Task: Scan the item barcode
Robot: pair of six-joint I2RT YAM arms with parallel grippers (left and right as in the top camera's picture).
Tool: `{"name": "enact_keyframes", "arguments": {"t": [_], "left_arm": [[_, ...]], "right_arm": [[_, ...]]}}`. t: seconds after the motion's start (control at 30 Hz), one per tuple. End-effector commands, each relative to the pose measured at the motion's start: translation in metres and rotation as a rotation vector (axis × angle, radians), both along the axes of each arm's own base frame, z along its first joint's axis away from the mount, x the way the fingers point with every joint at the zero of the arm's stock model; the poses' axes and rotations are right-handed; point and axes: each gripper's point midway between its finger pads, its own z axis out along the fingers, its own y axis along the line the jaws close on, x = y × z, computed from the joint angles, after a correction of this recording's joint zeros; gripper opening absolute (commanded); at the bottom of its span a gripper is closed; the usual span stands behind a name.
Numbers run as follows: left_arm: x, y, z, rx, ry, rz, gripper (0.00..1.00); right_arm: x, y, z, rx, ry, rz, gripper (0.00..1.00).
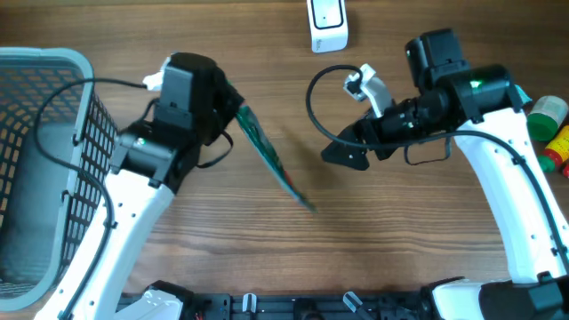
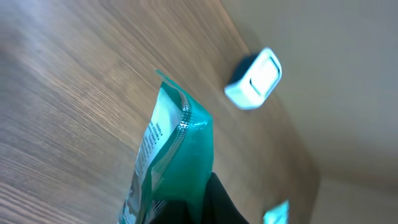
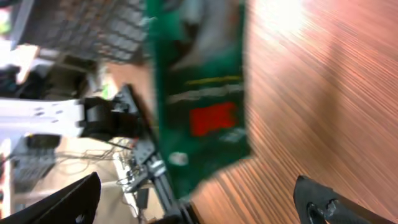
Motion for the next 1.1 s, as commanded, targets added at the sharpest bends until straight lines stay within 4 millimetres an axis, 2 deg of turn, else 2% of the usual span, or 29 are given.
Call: {"name": "enact_keyframes", "arguments": {"t": [0.0,0.03,0.07,0.1,0.13,0.2,0.27,0.3,0.4,0.47,0.53,0.6,0.73,1.0,1.07], "left_arm": [[0.006,0.018,-0.001,-0.102,0.022,0.191,0.04],[0.006,0.02,-0.001,-0.121,0.024,0.224,0.04],[0.007,0.024,-0.001,-0.142,0.023,0.276,0.04],[0.007,0.026,0.0,-0.148,0.021,0.299,0.04],[0.007,0.027,0.0,-0.146,0.019,0.306,0.04],[0.007,0.029,-0.001,-0.14,0.019,0.312,0.04],[0.007,0.029,-0.002,-0.138,0.023,0.312,0.04],[0.007,0.029,-0.001,-0.139,0.023,0.313,0.04],[0.011,0.03,0.003,-0.153,0.001,0.32,0.04],[0.014,0.034,0.005,-0.162,-0.011,0.332,0.04],[0.015,0.04,0.005,-0.166,-0.011,0.346,0.04],[0.016,0.04,0.005,-0.186,-0.001,0.338,0.04],[0.016,0.036,0.005,-0.225,0.014,0.309,0.04],[0.017,0.025,0.008,-0.285,0.022,0.278,0.04],[0.017,0.024,0.008,-0.288,0.022,0.274,0.04]], "right_arm": [[-0.019,0.037,0.02,0.159,-0.011,0.135,0.97],[-0.018,0.045,0.022,0.159,0.016,0.112,0.98],[-0.012,0.052,0.019,0.123,0.111,0.001,0.99],[-0.003,0.053,0.014,0.07,0.21,-0.141,0.99],[0.002,0.053,0.011,0.05,0.237,-0.196,0.99],[0.004,0.056,0.012,0.057,0.186,-0.168,1.0],[0.003,0.06,0.009,0.039,0.037,-0.058,1.0],[0.008,0.056,0.0,-0.025,-0.053,-0.035,1.0],[0.032,0.036,-0.031,-0.267,-0.201,-0.121,0.99],[0.034,0.035,-0.045,-0.325,-0.247,-0.102,0.99],[0.022,0.051,-0.044,-0.266,-0.242,-0.031,0.99],[0.023,0.064,-0.037,-0.209,-0.266,-0.013,0.99],[0.034,0.071,-0.035,-0.178,-0.321,-0.023,0.99],[0.04,0.081,-0.057,-0.188,-0.302,-0.008,0.99],[0.039,0.084,-0.061,-0.193,-0.299,0.001,0.95]]}}
